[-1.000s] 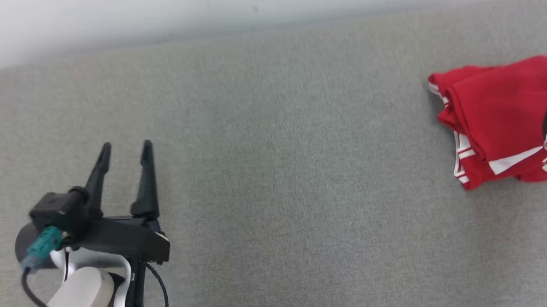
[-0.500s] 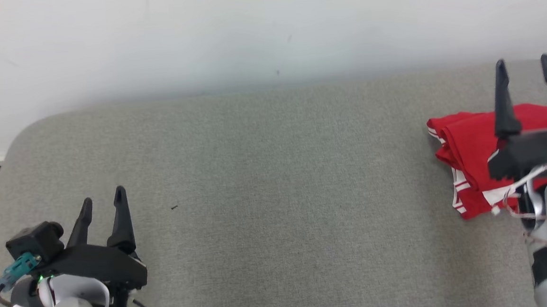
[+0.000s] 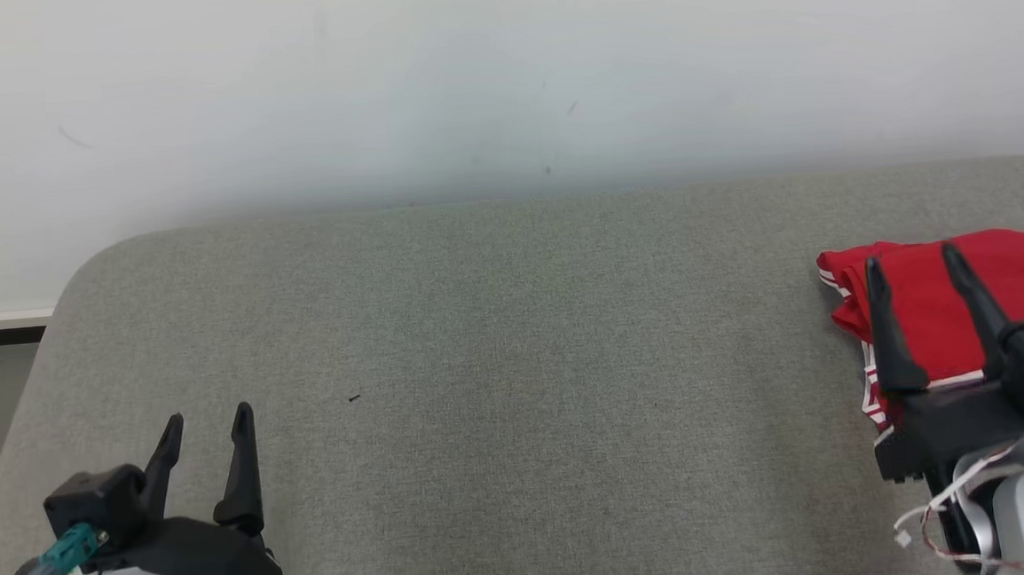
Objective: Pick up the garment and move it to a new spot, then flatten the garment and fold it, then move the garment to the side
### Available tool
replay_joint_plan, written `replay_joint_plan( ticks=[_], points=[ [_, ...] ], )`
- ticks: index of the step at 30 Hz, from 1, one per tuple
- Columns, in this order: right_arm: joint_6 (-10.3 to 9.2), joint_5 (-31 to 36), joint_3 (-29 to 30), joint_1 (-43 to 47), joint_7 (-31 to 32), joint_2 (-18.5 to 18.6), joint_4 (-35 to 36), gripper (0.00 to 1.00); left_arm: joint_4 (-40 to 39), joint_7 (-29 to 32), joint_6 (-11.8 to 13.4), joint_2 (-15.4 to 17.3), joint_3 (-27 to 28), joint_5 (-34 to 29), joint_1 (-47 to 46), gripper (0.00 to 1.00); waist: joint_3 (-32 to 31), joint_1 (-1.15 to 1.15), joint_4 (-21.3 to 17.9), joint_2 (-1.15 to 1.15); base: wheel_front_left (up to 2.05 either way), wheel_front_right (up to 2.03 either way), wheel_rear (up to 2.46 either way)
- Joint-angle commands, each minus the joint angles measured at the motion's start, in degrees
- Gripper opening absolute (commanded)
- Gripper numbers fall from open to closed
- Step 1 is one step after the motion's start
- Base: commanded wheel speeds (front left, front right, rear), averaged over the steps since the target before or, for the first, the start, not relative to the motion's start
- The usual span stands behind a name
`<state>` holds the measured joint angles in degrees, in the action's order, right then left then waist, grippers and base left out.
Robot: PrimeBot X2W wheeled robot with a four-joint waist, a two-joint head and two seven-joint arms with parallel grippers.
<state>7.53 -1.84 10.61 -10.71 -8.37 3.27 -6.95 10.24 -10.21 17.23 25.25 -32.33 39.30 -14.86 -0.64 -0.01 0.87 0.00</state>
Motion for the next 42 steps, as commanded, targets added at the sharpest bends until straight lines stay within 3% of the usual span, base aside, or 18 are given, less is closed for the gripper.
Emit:
replay_joint_plan(
  ticks=[1, 6, 16, 26, 34, 42],
  points=[
    [-0.07, -0.2, -0.1, 1.0, 0.3, -0.2, 0.6, 1.0, -0.4, -0.5, 0.4, 0.4, 0.1, -0.7, 0.8, 1.0, 0.0, 0.01, 0.0, 0.0, 0.0, 0.0, 0.0],
    [-0.07, -2.1, -1.1, 4.4, 1.0, -0.3, 2.3, 1.0, -1.7, -2.8, 0.6, 0.1, 0.8, -0.9, 2.9, 1.0, 0.1, 0.01, 0.2, 0.0, 0.0, 0.0, 0.0],
    [-0.07, -6.8, -1.4, 7.9, -0.6, -0.3, 1.0, 1.0, -2.3, -5.0, -1.9, -2.2, 4.2, -2.8, 7.4, 1.0, 0.0, 0.01, 0.7, 0.0, 0.0, 0.0, 0.0],
    [-0.07, -7.8, -0.9, 7.2, -1.0, -0.3, -1.7, 1.0, -4.7, -5.0, -9.8, -7.6, 12.7, -9.1, 11.2, 1.0, -0.2, 0.01, 1.0, 0.0, 0.0, 0.0, 0.0],
    [-0.07, -8.0, -1.3, 7.2, -0.7, -0.3, -2.1, 1.0, -3.6, -5.0, -14.9, -10.5, 15.6, -12.1, 12.8, 1.0, -0.3, 0.01, 1.0, 0.0, 0.0, 0.0, 0.0],
    [-0.07, -8.3, -1.9, 7.6, -0.6, -0.3, -2.8, 1.0, -1.2, -5.0, -16.1, -11.5, 17.6, -14.2, 13.0, 1.0, 0.1, 0.01, 1.1, 0.0, 0.0, 0.0, 0.0]
  ],
)
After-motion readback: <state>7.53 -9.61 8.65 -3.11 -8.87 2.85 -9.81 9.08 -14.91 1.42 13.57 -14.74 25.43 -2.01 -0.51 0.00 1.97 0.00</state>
